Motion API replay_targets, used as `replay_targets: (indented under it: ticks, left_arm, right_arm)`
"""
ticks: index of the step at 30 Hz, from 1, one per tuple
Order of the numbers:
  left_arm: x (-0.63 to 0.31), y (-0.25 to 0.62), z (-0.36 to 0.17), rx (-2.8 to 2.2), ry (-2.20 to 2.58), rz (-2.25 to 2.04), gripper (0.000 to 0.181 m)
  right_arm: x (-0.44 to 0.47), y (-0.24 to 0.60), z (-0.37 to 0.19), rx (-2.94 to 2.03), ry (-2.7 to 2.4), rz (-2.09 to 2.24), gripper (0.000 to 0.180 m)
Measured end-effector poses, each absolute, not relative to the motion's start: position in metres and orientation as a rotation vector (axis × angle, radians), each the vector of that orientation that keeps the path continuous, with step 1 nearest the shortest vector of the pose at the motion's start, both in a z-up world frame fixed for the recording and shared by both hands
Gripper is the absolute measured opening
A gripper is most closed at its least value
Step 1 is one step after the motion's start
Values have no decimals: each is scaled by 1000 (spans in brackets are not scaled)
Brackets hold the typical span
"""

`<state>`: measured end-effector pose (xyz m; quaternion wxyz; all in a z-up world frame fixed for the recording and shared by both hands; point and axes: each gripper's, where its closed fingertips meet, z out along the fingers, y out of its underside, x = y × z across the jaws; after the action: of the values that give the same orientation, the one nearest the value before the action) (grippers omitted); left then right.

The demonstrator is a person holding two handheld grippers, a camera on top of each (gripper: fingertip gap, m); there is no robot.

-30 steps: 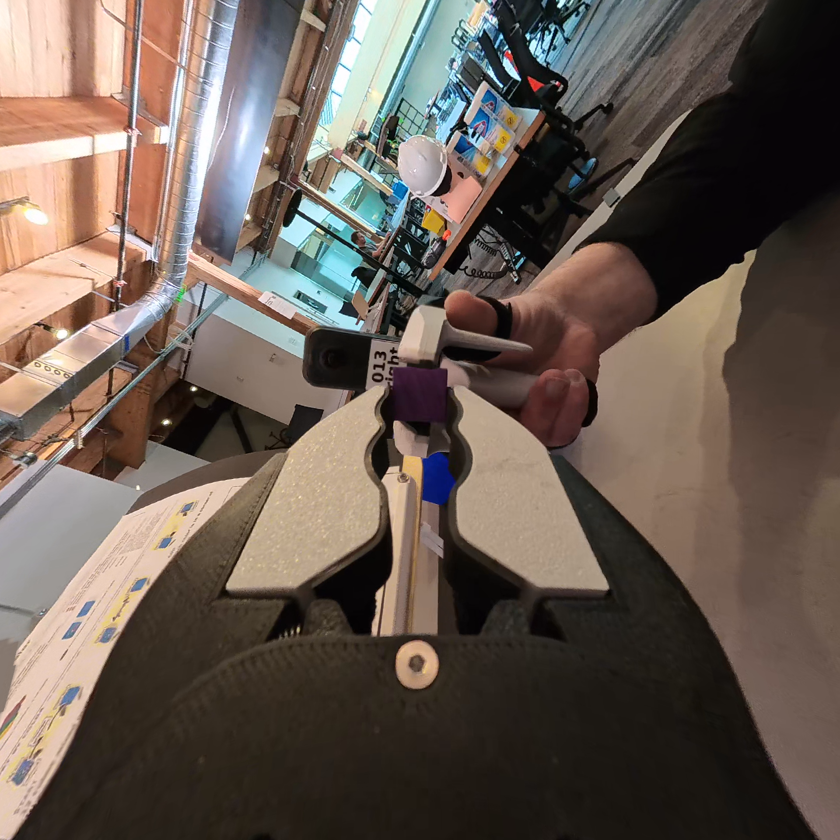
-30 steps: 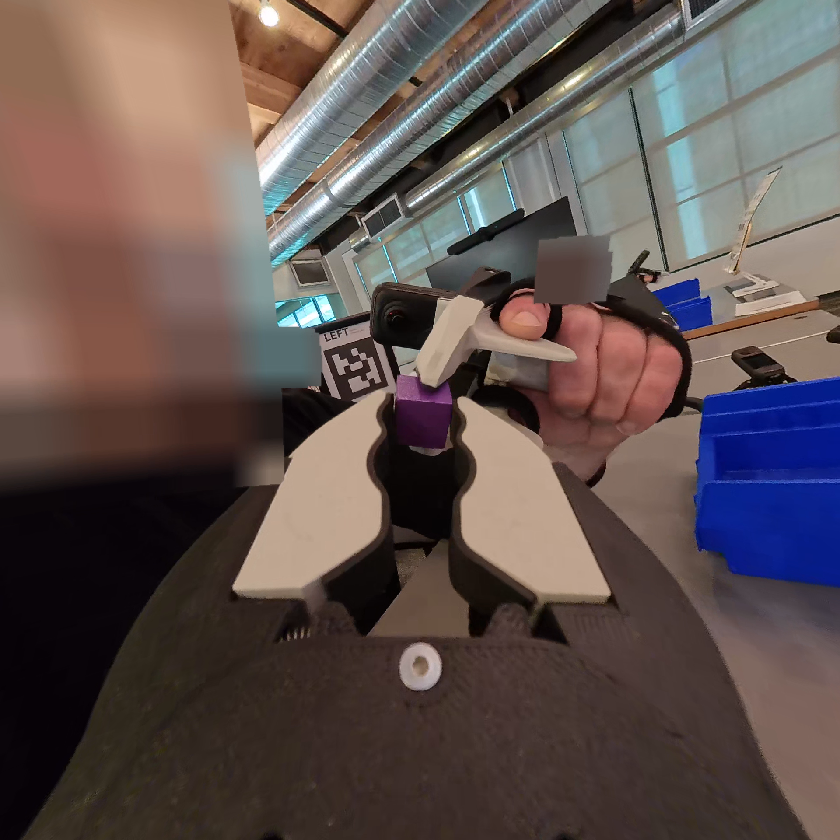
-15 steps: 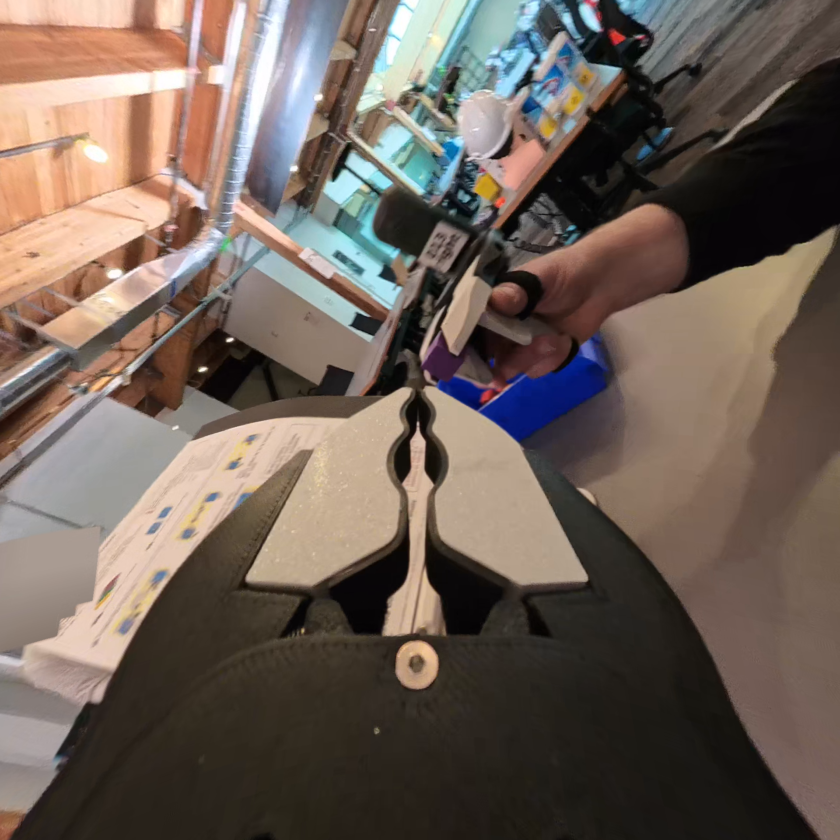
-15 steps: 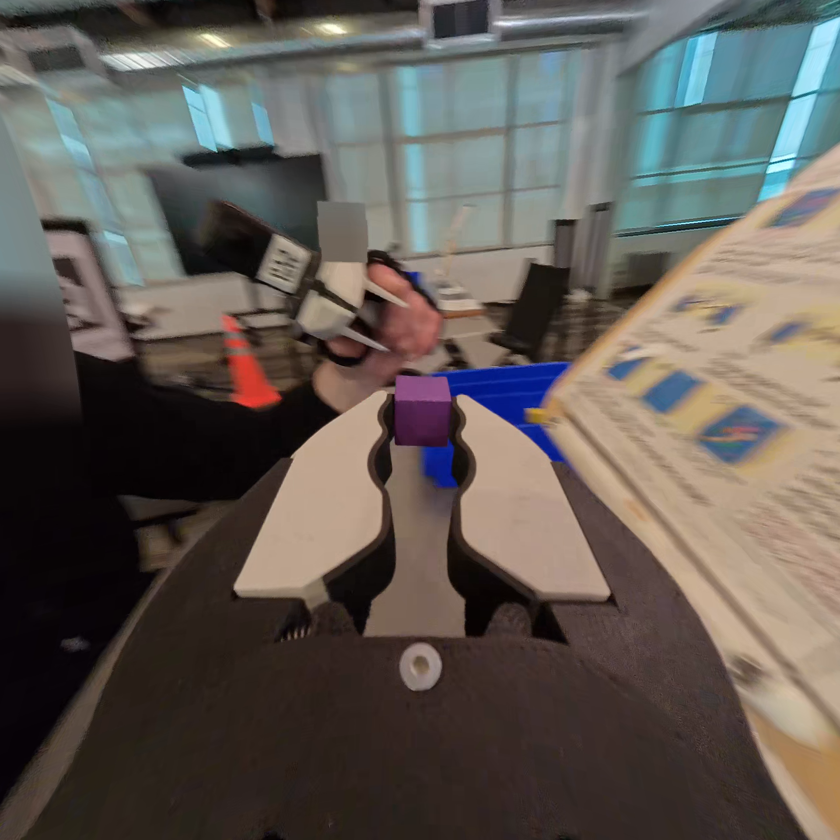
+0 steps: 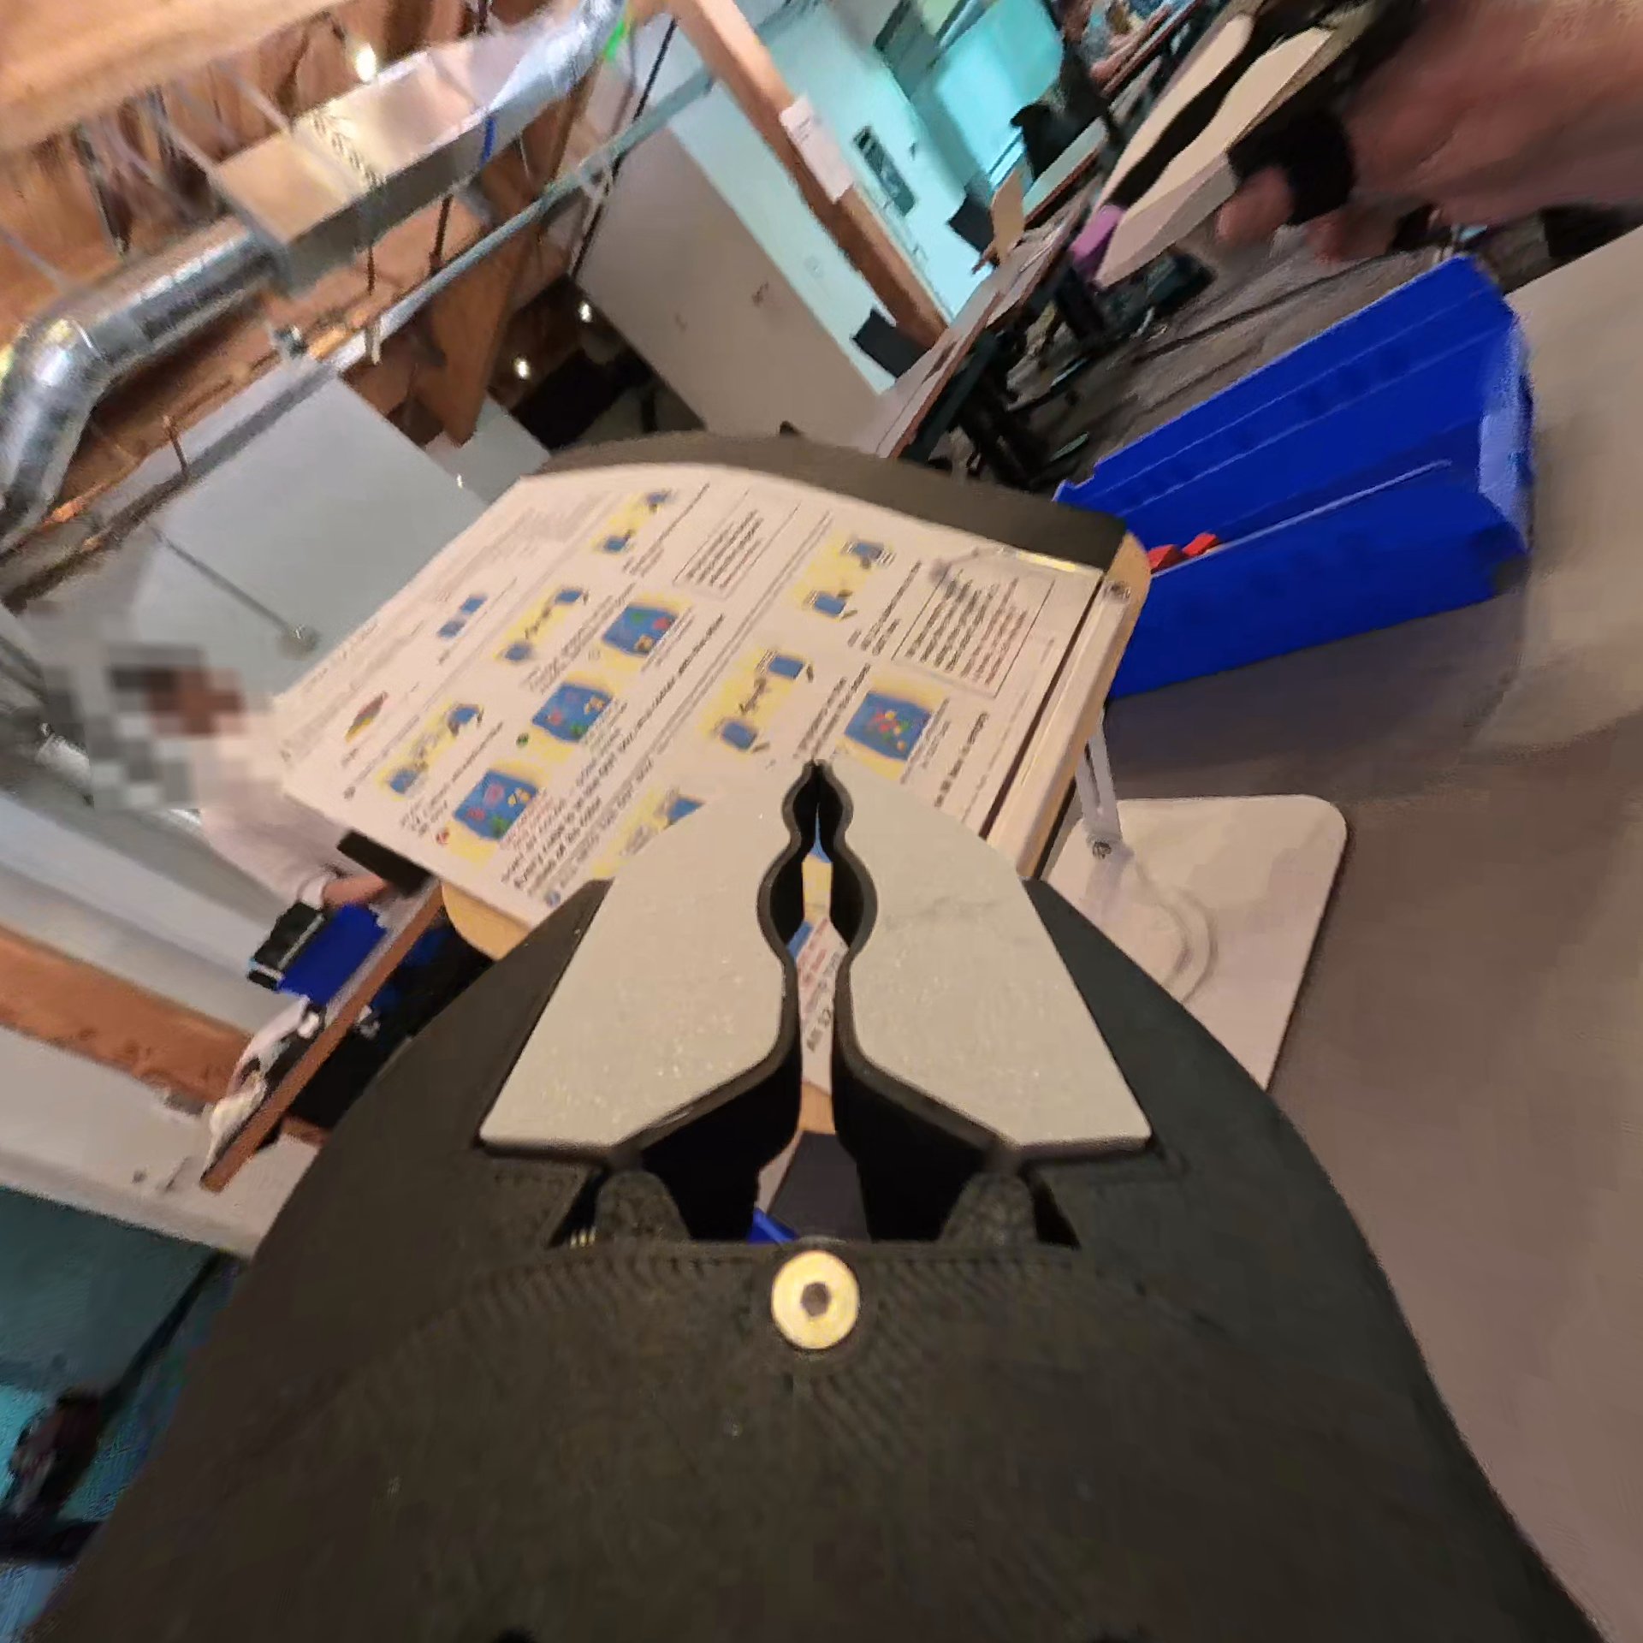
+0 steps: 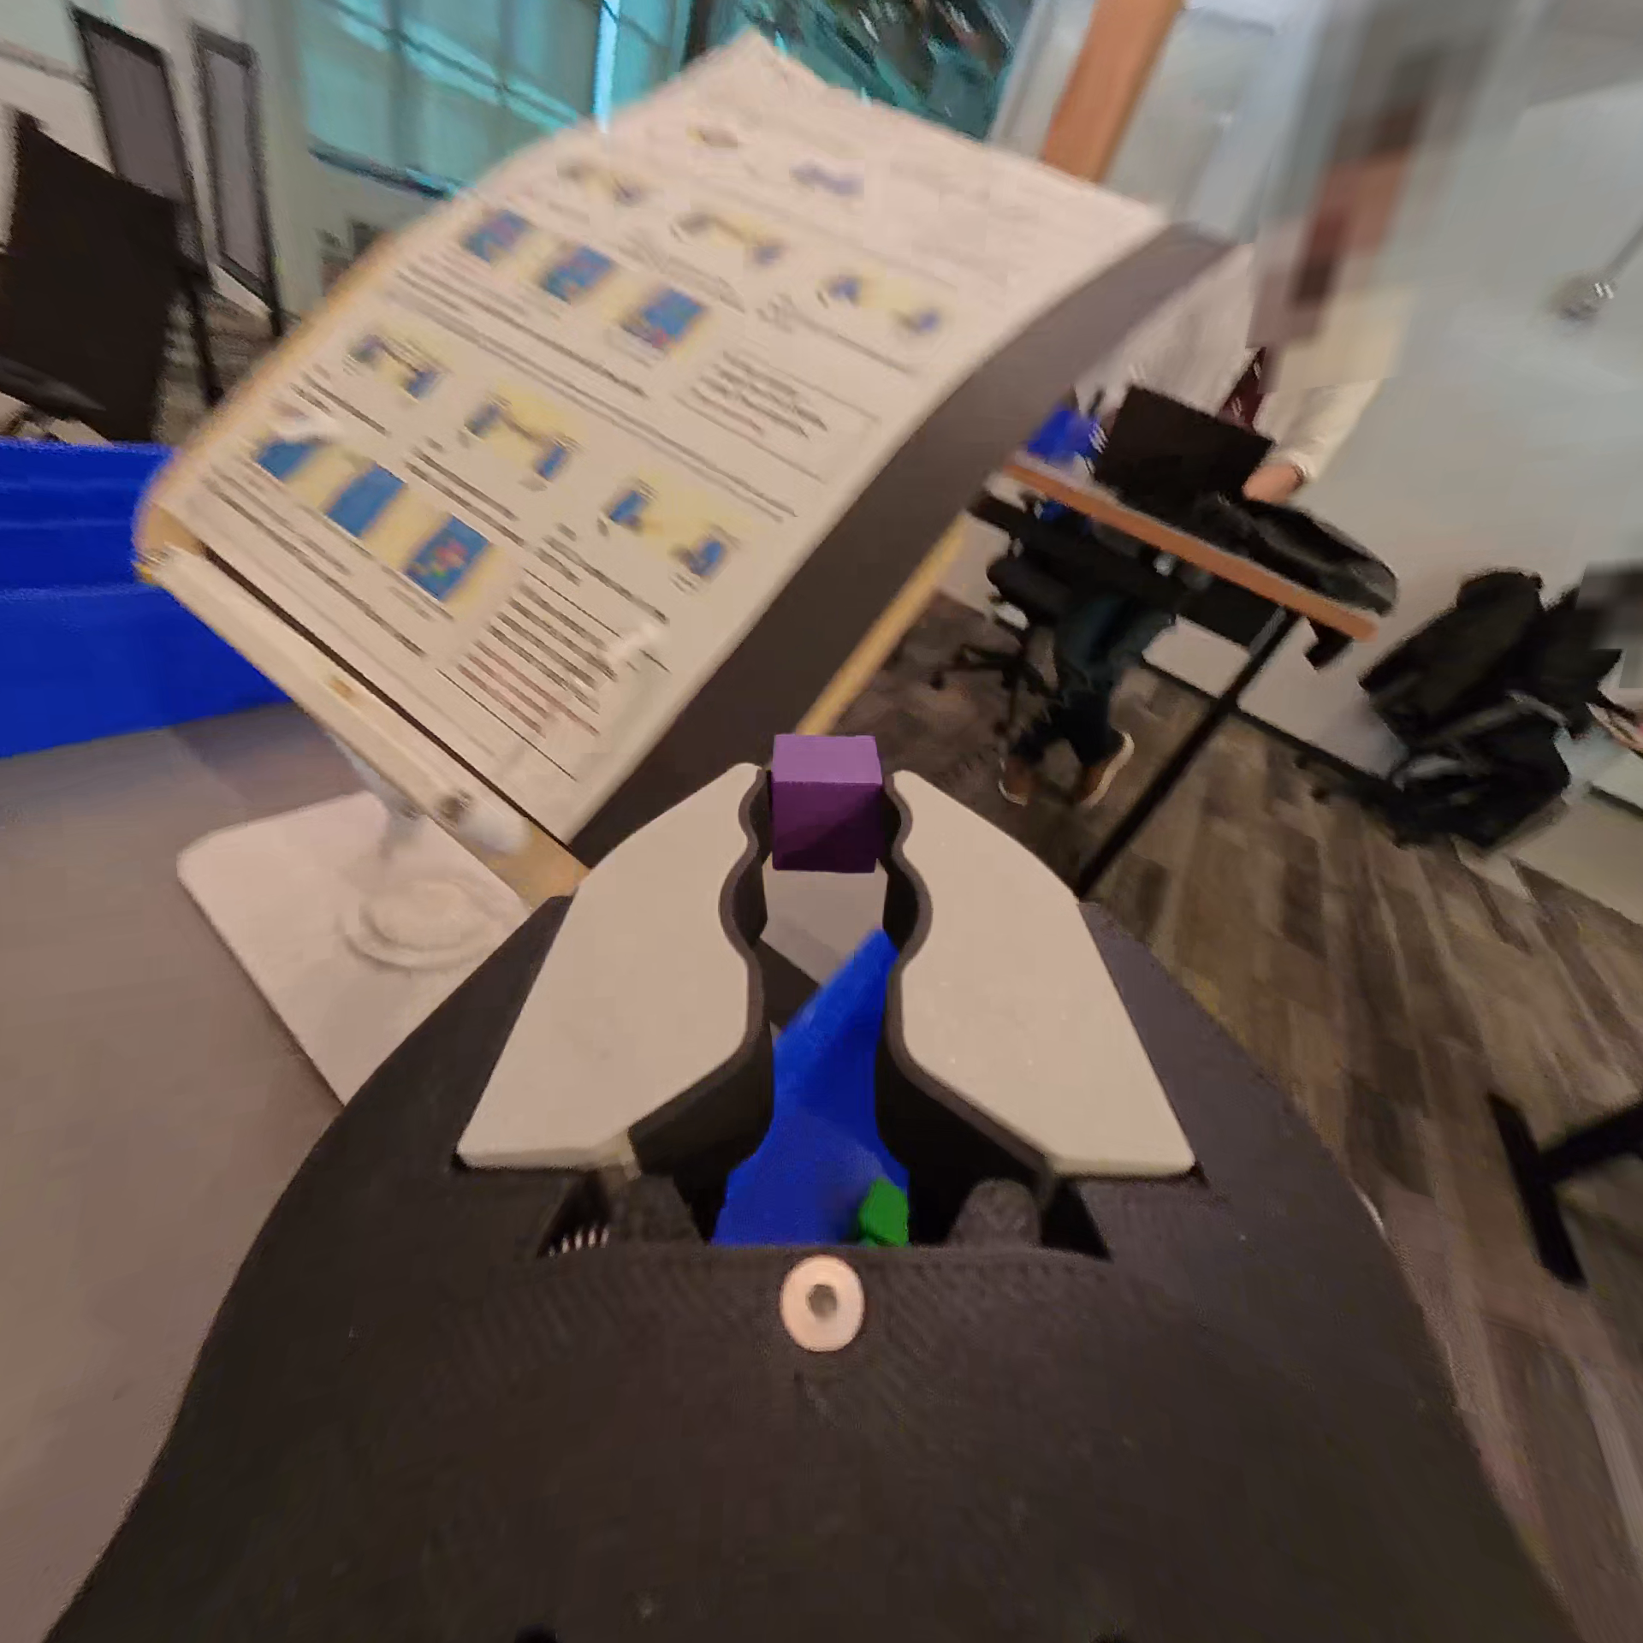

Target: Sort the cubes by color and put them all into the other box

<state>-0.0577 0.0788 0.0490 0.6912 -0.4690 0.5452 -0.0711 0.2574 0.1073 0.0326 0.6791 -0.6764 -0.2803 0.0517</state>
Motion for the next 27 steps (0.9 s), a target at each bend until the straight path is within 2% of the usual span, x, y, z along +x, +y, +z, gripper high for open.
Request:
replay_targets:
  ticks: [9,18,20,21,23,25,27]
  left_arm:
    - [-77,118,6,-1277,1203,-178,0]
    - [-75,125,-6,-1313,1233,-143,0]
    - [-74,124,-7,-1314,1243,-145,0]
    - [-74,124,-7,-1317,1244,-143,0]
    - [-74,123,-7,-1315,1247,-144,0]
    - [-75,123,-6,-1320,1247,-144,0]
    - [-77,123,-5,-1319,1250,-141,0]
  right_arm:
    - [338,153,-78,-1935,-481,58,23]
    - [386,159,-123,-2154,-313,-35,23]
    - [396,159,-126,-2182,-272,-109,51]
    - [400,159,-124,-2174,-257,-147,57]
    - [401,160,-117,-2151,-239,-159,62]
    - [403,159,-114,-2154,-228,-189,76]
    - [401,158,-109,-2142,-233,-174,76]
